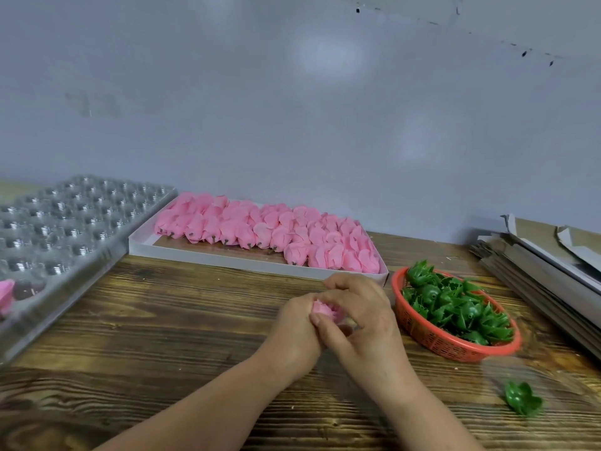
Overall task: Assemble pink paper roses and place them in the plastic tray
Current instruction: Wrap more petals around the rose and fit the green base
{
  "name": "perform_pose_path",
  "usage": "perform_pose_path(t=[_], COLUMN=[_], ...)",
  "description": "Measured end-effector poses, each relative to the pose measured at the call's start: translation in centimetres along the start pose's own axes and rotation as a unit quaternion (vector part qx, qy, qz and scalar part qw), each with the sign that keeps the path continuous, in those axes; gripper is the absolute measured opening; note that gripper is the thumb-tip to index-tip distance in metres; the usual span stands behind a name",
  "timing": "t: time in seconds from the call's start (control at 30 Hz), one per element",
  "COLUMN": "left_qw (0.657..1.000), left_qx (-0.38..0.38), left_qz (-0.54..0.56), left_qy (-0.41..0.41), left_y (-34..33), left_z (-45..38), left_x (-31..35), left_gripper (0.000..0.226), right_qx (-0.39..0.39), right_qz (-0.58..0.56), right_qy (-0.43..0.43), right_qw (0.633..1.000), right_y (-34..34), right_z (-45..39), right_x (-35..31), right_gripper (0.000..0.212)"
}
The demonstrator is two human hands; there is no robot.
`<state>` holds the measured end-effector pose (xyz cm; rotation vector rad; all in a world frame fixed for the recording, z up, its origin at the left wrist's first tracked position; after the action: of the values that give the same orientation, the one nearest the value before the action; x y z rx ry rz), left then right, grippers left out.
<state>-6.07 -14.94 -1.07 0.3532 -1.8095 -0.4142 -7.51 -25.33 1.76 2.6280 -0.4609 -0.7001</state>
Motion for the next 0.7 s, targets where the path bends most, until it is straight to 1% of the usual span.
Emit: perform_pose_path(t=[0.13,0.27,0.33,0.37,0.4,0.47,0.53,0.6,0.67,0.7], left_qw=[0.998,0.994,0.997,0.999,0.999,0.999,0.998,0.998,0.999,0.999], left_qx=[-0.005,0.004,0.008,0.007,0.008,0.012,0.007,0.003,0.008,0.009], left_qz=[0.056,0.108,0.071,0.052,0.045,0.051,0.053,0.055,0.047,0.049], left_qy=[-0.012,0.017,0.008,0.003,0.003,0.008,0.017,0.016,0.018,0.020], left_y=[-0.35,-0.57,-0.53,-0.50,-0.44,-0.33,-0.35,-0.35,-0.45,-0.51], left_z=[0.04,-0.08,-0.21,-0.21,-0.20,-0.22,-0.21,-0.13,-0.06,-0.06], left_x=[0.19,0.10,0.00,-0.11,-0.20,-0.27,-0.17,0.02,-0.01,-0.05], left_gripper=[0.025,0.023,0.022,0.023,0.024,0.024,0.023,0.030,0.032,0.028], right_qx=[0.007,0.002,0.021,0.036,0.046,0.050,0.042,0.034,0.022,0.015], right_qz=[-0.004,0.000,0.000,0.002,0.004,0.001,-0.004,-0.003,0.010,0.020], right_qy=[0.019,0.035,0.018,0.003,-0.009,-0.021,-0.011,0.010,0.035,0.049], right_qw=[1.000,0.999,1.000,0.999,0.999,0.999,0.999,0.999,0.999,0.998], right_y=[-0.38,-0.66,-0.43,-0.26,-0.12,-0.14,-0.33,-0.36,-0.27,-0.27], right_z=[0.01,0.08,0.16,0.18,0.17,0.18,0.18,0.13,0.02,-0.05], right_x=[-0.08,-0.19,-0.14,-0.09,-0.02,0.07,0.05,0.01,-0.16,-0.27], right_gripper=[0.010,0.010,0.008,0.012,0.016,0.013,0.007,0.003,0.003,0.005])
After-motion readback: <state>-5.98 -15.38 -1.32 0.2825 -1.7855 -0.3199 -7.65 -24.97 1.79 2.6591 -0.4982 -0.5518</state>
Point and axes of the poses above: each hand's wrist, its own z-axis away from the middle knuckle, its own y-axis out of the back of the hand, x = y × z, the point moved 3 cm from there along -z, towards the middle knuckle, and after that the axes turned 15 degrees about -z, right-handed, at the moved point
